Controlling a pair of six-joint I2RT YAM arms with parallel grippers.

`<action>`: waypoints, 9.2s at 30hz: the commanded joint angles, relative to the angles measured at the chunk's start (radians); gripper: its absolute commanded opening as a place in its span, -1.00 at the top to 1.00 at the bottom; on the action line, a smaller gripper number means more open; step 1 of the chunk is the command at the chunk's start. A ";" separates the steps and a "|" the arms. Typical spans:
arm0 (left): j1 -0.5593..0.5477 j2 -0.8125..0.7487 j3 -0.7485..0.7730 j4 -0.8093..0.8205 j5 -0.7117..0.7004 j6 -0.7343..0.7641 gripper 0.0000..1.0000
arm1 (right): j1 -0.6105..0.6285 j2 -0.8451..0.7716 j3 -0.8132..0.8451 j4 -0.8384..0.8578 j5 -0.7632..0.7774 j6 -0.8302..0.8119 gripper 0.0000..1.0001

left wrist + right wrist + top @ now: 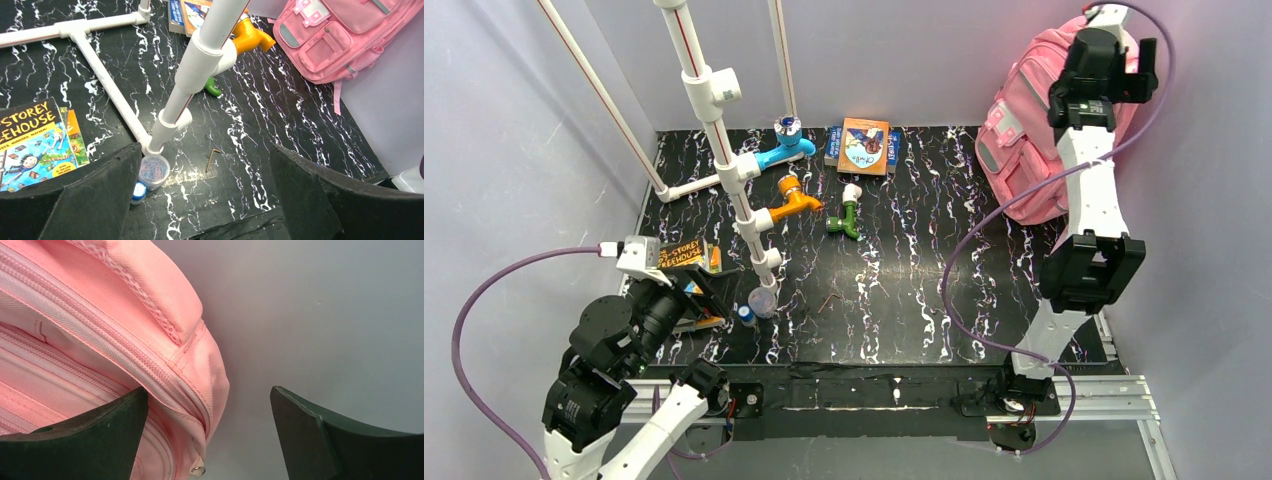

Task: Pack the student bag
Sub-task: Pick up the student bag at the center of the board, then place the student bag at the center of the board, then move the student bag to the center of the board, then unzip the student bag at the center of the board.

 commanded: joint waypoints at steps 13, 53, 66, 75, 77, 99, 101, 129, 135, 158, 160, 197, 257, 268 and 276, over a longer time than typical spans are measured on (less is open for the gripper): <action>-0.004 0.005 0.061 -0.054 0.058 -0.061 -0.99 | -0.029 -0.070 0.014 -0.387 -0.286 0.427 0.79; -0.005 0.074 0.050 -0.043 0.376 -0.141 -0.99 | 0.325 -1.088 -0.931 -0.621 -0.031 1.290 0.97; -0.004 0.010 -0.180 0.119 0.637 -0.197 -0.99 | 0.325 -1.210 -1.241 -0.723 -1.357 0.903 -0.05; -0.004 0.009 -0.243 0.178 0.641 -0.189 -0.99 | 0.325 -0.973 -0.959 -0.810 -0.730 0.838 -0.56; -0.004 0.026 -0.241 0.195 0.637 -0.166 -0.99 | 0.325 -0.929 -0.948 -0.731 -0.628 0.843 -0.58; -0.512 0.362 -0.045 0.382 0.078 0.343 -0.99 | 0.096 -0.643 -0.932 -0.573 -0.489 0.891 -0.96; -0.642 0.401 -0.046 0.407 -0.007 0.349 -0.99 | -0.001 -0.654 -0.993 -0.556 -0.601 0.894 -0.97; -0.911 0.966 0.088 0.484 -0.083 0.025 -0.99 | -0.175 -0.768 -1.118 -0.550 -0.805 0.913 -0.97; -0.911 1.009 0.119 0.417 -0.092 -0.001 -0.99 | 0.048 -0.607 -1.166 -0.479 -1.103 0.860 -0.91; -0.819 1.172 0.234 0.280 -0.108 -0.057 -0.99 | -0.082 -0.753 -1.289 -0.222 -1.304 0.943 -0.03; -0.801 1.227 0.274 0.259 -0.121 -0.045 -0.86 | -0.091 -0.713 -1.284 -0.199 -1.309 0.940 0.14; -0.761 1.578 0.526 0.308 -0.409 0.151 1.00 | -0.103 -0.620 -1.309 -0.186 -1.213 0.913 -0.01; -0.566 1.369 0.481 0.343 0.084 0.075 1.00 | 0.153 -0.728 -1.466 0.076 -1.220 -0.062 -0.23; -0.564 1.371 0.488 0.342 0.073 0.076 1.00 | 0.160 -0.737 -1.499 0.137 -1.281 -0.034 0.37; -0.551 1.407 0.529 0.343 0.080 0.068 1.00 | 0.227 -0.799 -1.340 -0.115 -1.280 0.175 0.97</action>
